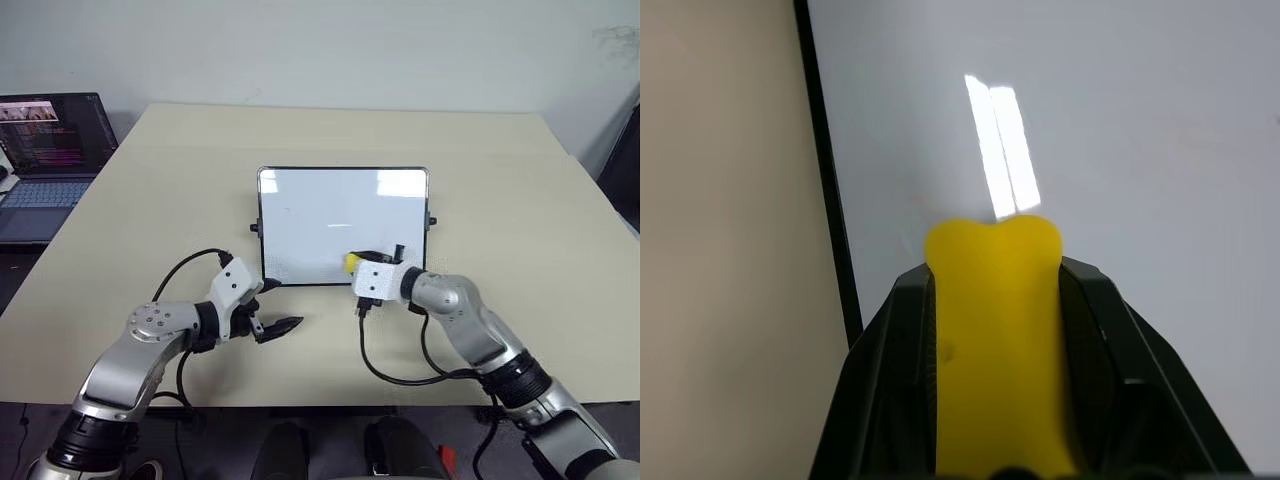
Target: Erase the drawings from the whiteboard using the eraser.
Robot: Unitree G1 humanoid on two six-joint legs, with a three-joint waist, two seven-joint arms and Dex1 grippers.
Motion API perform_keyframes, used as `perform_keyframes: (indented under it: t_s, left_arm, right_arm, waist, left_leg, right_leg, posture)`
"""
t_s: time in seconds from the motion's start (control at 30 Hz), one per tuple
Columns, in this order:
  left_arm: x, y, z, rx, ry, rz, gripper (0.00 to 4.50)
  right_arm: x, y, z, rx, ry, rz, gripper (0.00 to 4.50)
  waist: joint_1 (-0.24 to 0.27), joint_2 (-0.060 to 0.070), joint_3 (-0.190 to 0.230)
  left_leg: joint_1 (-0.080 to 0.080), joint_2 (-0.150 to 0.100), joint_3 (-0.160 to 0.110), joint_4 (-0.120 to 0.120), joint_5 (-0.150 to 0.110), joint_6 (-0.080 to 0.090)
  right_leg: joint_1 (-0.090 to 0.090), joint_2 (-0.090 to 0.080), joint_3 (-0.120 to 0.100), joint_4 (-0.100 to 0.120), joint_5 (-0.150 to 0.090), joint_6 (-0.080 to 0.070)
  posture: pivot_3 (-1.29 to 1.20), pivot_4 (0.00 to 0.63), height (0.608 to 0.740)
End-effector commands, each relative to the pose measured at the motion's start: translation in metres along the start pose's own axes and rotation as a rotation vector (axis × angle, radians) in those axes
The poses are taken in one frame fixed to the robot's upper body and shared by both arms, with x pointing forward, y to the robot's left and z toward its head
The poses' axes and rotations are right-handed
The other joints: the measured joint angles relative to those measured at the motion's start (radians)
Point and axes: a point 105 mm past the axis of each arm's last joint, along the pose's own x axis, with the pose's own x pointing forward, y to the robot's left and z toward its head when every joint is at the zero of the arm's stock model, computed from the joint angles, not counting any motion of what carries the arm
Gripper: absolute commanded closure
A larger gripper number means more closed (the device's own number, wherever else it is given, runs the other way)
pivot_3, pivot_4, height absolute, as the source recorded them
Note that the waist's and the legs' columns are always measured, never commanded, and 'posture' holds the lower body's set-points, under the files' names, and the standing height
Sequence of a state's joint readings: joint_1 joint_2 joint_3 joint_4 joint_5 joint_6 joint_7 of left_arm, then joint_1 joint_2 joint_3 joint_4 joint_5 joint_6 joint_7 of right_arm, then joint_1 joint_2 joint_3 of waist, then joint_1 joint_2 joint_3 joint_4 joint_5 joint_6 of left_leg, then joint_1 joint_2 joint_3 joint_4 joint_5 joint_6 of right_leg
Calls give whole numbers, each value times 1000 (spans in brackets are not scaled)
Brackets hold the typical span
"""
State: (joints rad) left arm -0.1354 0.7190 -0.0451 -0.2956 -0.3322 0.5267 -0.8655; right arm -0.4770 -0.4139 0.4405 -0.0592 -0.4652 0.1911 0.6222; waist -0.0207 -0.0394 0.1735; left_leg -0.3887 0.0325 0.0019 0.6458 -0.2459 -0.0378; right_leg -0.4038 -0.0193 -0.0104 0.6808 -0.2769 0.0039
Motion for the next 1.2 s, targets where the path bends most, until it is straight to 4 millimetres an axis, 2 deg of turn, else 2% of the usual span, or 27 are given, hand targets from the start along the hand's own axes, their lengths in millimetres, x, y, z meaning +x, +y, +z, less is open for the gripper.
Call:
perform_keyframes:
  t_s: [0.03, 0.13, 0.2, 0.33, 0.5, 0.67, 0.8, 0.9, 1.07, 1.2]
  left_arm:
    - [3, -2, 12, 21, -35, -20, 0]
    - [5, -2, 14, 22, -40, -24, 0]
    - [6, -3, 18, 30, -50, -31, 0]
    - [6, -5, 32, 63, -82, -53, 0]
    - [22, -18, 60, 145, -145, -144, 0]
    - [44, -29, 88, 195, -212, -234, 0]
    - [77, -44, 118, 249, -272, -330, 0]
    - [96, -56, 137, 262, -300, -402, 0]
    - [117, -64, 148, 335, -281, -455, 0]
    - [120, -66, 145, 407, -250, -474, 0]
  right_arm:
    - [-14, -10, -27, 57, 100, -38, 3200]
    - [-17, -11, -22, 103, 73, -47, 3200]
    - [-22, -13, -9, 233, 4, -51, 3200]
    - [-45, -23, 12, 480, -131, -54, 3200]
    - [-80, -35, 10, 609, -158, -99, 3200]
    - [-108, -44, -11, 697, -105, -192, 3200]
    - [-124, -49, -52, 787, 53, -355, 3200]
    - [-133, -49, -72, 844, 129, -443, 3200]
    - [-146, -38, -108, 910, 281, -541, 3200]
    - [-154, -29, -120, 944, 337, -566, 3200]
  waist:
    - [1, 0, 0]
    - [-1, 0, 0]
    - [-2, 0, 0]
    - [-2, 1, 1]
    - [7, 1, 1]
    - [17, 1, 1]
    - [19, 1, 1]
    - [19, 1, 1]
    - [10, 2, 1]
    - [9, 3, 1]
  left_leg:
    - [0, 0, 0, 0, 0, 0]
    - [0, 0, 0, 0, 0, 0]
    - [0, 0, 0, 0, 0, 0]
    - [-3, 0, -1, 0, 0, 0]
    - [-5, -1, -2, 0, -1, 0]
    - [-5, -3, -1, 0, -1, 0]
    - [-5, -5, 0, 0, -1, 0]
    - [-6, -6, 0, 0, -1, 0]
    - [-6, -6, 0, 0, -1, 0]
    - [-6, -5, 0, -1, -1, 0]
  right_leg:
    - [0, 0, 0, 0, 0, 0]
    - [0, 0, 0, 0, 0, 0]
    - [0, 0, 0, 0, 0, 0]
    - [-1, 0, 0, 0, 0, 0]
    - [-2, 0, -1, -1, 0, 0]
    - [-2, 1, -1, -1, -1, 2]
    - [-2, 2, -2, -1, -1, 2]
    - [-2, 3, -1, -1, -1, 2]
    - [-2, 6, 0, -2, -1, 2]
    - [-3, 7, 0, -2, -2, 2]
  posture:
    - [0, 150, 740]
    - [0, 150, 740]
    - [0, 150, 740]
    - [0, 150, 740]
    - [0, 150, 740]
    - [0, 150, 740]
    - [0, 150, 740]
    - [0, 150, 740]
    - [0, 150, 740]
    - [0, 150, 740]
